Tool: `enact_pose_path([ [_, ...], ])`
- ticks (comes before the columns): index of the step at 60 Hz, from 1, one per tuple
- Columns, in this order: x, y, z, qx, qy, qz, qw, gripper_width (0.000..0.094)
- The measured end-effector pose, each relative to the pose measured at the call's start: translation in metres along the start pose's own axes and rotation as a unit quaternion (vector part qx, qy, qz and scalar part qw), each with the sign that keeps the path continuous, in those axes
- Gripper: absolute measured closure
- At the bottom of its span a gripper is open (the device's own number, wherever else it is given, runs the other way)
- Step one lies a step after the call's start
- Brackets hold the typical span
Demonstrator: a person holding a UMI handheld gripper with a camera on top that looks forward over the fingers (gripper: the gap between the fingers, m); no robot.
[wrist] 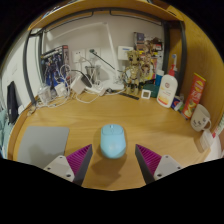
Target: Arrange mouse
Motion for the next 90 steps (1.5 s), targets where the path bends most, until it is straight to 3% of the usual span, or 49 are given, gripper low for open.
enact_pose_path([
  [7,-0.03,0.0,0.027,0.0,-0.004,0.005,1.0,0.0089],
  [21,-0.049,-0.004,0.038,0.009,0.001,0.01,1.0,0.0276],
  [22,-0.049,-0.004,0.038,0.01,0.003,0.01,1.0,0.031],
  [23,-0.049,-0.002,0.039,0.011,0.004,0.009,1.0,0.041],
  [29,-0.048,-0.004,0.036,0.005,0.007,0.0,1.0,0.0455],
  [39,-0.048,-0.006,0.035,0.008,0.005,0.0,1.0,0.0631],
  [43,-0.048,-0.006,0.035,0.011,0.002,-0.004,1.0,0.0661],
  [56,-0.036,-0.01,0.046,0.007,0.002,-0.026,1.0,0.0665],
  [68,0.063,-0.043,0.138,0.013,0.103,-0.034,0.994,0.0663],
  [76,0.12,-0.097,0.18,0.023,0.155,-0.002,0.988,0.0665],
  [83,0.138,-0.15,0.184,0.038,0.167,0.025,0.985,0.0664],
  [90,0.118,-0.202,0.158,0.042,0.138,0.053,0.988,0.0664],
])
Point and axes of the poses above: the point between the fingertips, and its own axes, seen from behind it with the camera up: y to the right, z up, x backward, against the way the camera looks, the point moved 6 cm from there along x, backward, against the way the camera looks, and after that the axes turned 15 degrees about -y, right-handed, at the moved point
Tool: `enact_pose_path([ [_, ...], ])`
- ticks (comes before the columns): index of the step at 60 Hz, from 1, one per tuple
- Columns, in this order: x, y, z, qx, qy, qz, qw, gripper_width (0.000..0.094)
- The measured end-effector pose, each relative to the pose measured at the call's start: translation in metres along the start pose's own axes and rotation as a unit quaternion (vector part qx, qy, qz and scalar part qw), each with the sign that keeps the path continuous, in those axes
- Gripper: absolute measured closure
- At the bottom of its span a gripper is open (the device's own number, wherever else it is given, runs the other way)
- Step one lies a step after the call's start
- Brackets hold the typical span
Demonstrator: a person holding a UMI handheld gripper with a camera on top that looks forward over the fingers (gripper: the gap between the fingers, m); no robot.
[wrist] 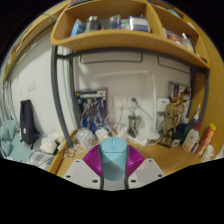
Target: Arrange mouse
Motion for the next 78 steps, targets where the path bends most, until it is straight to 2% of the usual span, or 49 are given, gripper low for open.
enact_pose_path([
  [18,-0.072,-0.056,-0.14,0.008,-0.13,0.009,0.991,0.0644],
  [29,-0.091,-0.065,-0.186,0.009,-0.174,0.005,0.985,0.0614],
  [41,-0.093,-0.064,-0.19,0.007,-0.171,-0.006,0.985,0.0425],
  [47,-0.086,-0.06,-0.184,0.012,-0.175,-0.018,0.984,0.0028],
  [48,-0.084,-0.061,-0.181,0.014,-0.171,-0.017,0.985,0.0091],
  [49,-0.081,-0.06,-0.177,0.017,-0.169,-0.016,0.985,0.0102],
  [53,-0.065,-0.057,-0.158,0.018,-0.154,-0.007,0.988,0.0072],
  [66,0.021,-0.028,-0.077,-0.009,-0.103,0.038,0.994,0.0072],
  [78,0.097,0.038,-0.037,-0.008,-0.071,0.034,0.997,0.0078],
])
Point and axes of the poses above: the point between the fingertips, and its own axes, seen from behind it with the camera up: y to the right, z up, x backward, against the way the camera looks, the point moved 6 cm from there along x, backward, against the way the camera looks, and after that the axes turned 15 degrees about -y, right-handed, at the moved point
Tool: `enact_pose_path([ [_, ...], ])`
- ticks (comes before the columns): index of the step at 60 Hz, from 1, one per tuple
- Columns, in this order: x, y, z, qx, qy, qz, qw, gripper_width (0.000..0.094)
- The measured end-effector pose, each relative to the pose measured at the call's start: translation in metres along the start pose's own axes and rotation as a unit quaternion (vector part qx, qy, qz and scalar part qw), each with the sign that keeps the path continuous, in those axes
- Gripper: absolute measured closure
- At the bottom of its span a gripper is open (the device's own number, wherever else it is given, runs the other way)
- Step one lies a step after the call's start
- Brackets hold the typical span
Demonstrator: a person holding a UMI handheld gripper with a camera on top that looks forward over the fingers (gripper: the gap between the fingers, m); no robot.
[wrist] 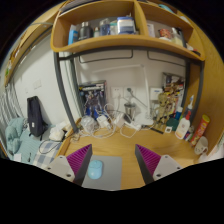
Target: Arrange mouse
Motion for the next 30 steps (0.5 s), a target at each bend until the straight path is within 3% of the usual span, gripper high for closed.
enact_pose_path([
  [13,0.06,0.076,0.006,0.007,0.033,-0.017,0.999,0.0089],
  [30,0.094,0.15,-0.021,-0.014,0.035,-0.038,0.999,0.0083],
])
Point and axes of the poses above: the point between the fingertips, and its own axes, seen from behind it with the camera up: y to the right, z up, x backward, against the way the camera looks, the point moved 6 cm from there along x, backward, against the way the camera looks, and after that the axes turned 15 degrees about -y, right-handed, at the moved point
